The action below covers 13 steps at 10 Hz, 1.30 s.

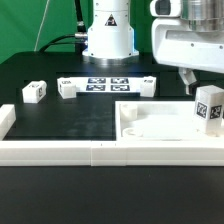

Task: Assemble one leg

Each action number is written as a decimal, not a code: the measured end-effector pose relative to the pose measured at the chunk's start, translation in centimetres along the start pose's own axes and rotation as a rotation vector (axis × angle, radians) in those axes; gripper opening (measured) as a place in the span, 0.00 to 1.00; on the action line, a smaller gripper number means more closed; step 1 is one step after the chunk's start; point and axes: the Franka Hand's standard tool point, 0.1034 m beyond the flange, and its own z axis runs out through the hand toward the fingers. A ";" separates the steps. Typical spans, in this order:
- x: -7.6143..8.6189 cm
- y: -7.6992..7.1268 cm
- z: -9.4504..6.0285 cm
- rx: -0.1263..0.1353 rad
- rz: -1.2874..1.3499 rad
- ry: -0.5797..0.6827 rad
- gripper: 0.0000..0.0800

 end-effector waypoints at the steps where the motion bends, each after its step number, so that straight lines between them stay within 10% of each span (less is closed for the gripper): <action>1: -0.1 -0.1 0.0 -0.011 -0.139 0.009 0.80; 5: -0.7 -0.8 0.0 -0.067 -0.614 0.054 0.81; 12: -0.3 -0.2 0.2 -0.085 -1.115 0.030 0.81; 13: -0.3 -0.2 0.2 -0.085 -1.114 0.030 0.65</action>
Offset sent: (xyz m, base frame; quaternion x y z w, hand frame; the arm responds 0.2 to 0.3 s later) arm 0.0066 0.0018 0.0075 -0.0706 0.0534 -0.2632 0.9607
